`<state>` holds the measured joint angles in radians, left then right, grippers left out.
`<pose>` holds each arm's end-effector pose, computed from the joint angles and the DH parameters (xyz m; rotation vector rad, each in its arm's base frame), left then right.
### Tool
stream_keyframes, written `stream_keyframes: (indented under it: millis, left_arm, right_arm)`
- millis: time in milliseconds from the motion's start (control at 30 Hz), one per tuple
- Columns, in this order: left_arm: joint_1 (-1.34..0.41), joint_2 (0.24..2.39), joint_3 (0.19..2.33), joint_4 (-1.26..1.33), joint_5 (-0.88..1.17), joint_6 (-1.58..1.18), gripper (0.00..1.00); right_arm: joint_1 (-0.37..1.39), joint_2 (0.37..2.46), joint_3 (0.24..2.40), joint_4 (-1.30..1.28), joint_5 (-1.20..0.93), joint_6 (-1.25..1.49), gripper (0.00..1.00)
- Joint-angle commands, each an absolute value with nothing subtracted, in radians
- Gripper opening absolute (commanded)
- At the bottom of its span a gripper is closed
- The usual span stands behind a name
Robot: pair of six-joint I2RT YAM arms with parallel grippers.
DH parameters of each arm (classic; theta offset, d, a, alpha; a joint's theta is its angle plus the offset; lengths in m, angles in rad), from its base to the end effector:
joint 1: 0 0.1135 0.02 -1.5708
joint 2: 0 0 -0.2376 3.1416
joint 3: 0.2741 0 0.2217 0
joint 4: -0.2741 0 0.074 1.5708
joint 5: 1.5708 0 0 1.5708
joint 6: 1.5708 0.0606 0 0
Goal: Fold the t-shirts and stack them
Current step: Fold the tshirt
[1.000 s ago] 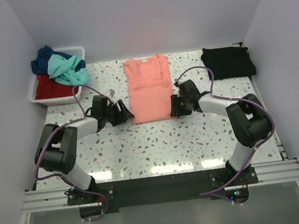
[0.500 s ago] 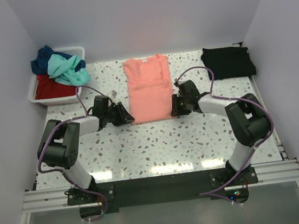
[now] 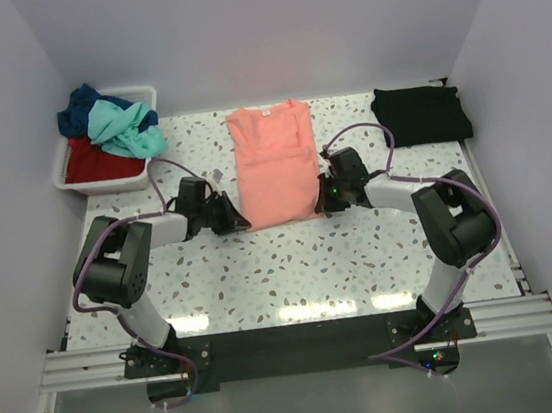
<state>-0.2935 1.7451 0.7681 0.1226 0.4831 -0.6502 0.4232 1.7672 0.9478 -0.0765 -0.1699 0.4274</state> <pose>0.2926 -0.1178 0.1079 -0.2201 2.5413 -0.9896 0.3053 0.1488 0.1271 -0.0705 2.5372 0.5641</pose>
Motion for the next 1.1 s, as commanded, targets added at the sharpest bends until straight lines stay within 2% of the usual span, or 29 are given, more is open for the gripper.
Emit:
stream_keyframes:
  millis: [0, 233, 567, 833, 1067]
  left_arm:
    - [-0.305, 1.718, 0.775, 0.037, 0.440, -0.618, 0.00]
    - [-0.330, 1.606, 0.767, -0.104, 0.273, -0.583, 0.00]
    - [-0.468, 1.445, 0.677, -0.227, 0.129, -0.644, 0.00]
    - [-0.574, 1.166, 0.611, -0.371, 0.008, -0.793, 0.00]
    - [-0.594, 0.990, 0.655, -0.512, -0.028, -0.804, 0.00]
  right_arm:
    - [0.426, 1.783, 0.914, -0.126, -0.164, 0.422, 0.00]
    - [0.433, 1.681, 0.818, -0.146, -0.161, 0.425, 0.00]
    - [0.524, 1.454, 0.651, -0.212, -0.149, 0.480, 0.00]
    - [0.688, 1.258, 0.598, -0.328, -0.023, 0.606, 0.00]
    - [0.739, 1.097, 0.624, -0.480, 0.047, 0.672, 0.00]
